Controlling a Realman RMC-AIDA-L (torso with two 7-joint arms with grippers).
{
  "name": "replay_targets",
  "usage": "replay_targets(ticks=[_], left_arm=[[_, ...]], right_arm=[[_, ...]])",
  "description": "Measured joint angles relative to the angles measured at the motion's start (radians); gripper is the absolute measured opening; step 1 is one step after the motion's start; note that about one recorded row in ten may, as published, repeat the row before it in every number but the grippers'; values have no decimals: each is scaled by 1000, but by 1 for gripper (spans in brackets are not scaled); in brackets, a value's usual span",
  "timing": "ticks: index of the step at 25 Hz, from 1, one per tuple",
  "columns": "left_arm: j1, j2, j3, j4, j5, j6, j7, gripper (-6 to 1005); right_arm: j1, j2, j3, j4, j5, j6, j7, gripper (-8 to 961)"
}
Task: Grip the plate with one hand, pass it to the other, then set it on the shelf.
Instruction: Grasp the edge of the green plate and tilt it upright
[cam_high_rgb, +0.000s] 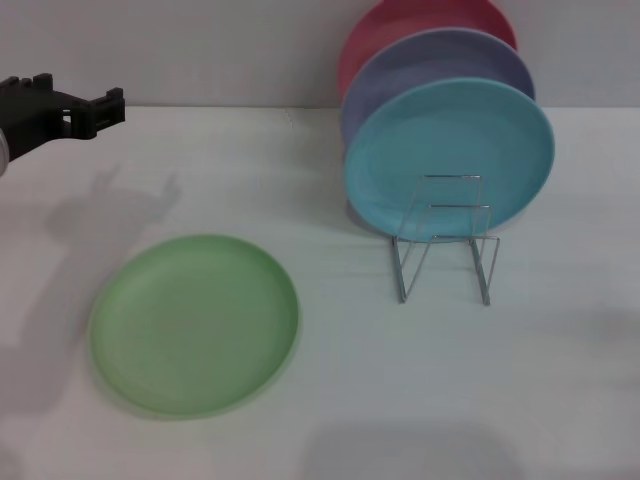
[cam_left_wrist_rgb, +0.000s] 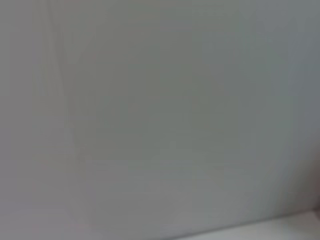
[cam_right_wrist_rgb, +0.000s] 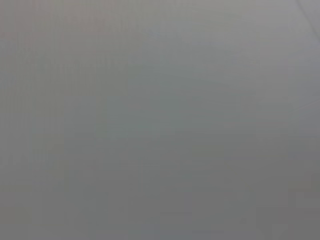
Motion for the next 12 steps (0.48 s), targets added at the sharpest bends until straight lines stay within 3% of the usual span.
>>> replay_targets(ticks=[6, 12], left_arm=[[-91, -29, -237, 8, -212, -357, 216, 808], [-106, -29, -308, -2, -220, -487, 239, 807]], right_arm=[[3, 0, -1, 4, -1, -5, 13, 831], [4, -1, -2, 5, -7, -12, 37, 830]])
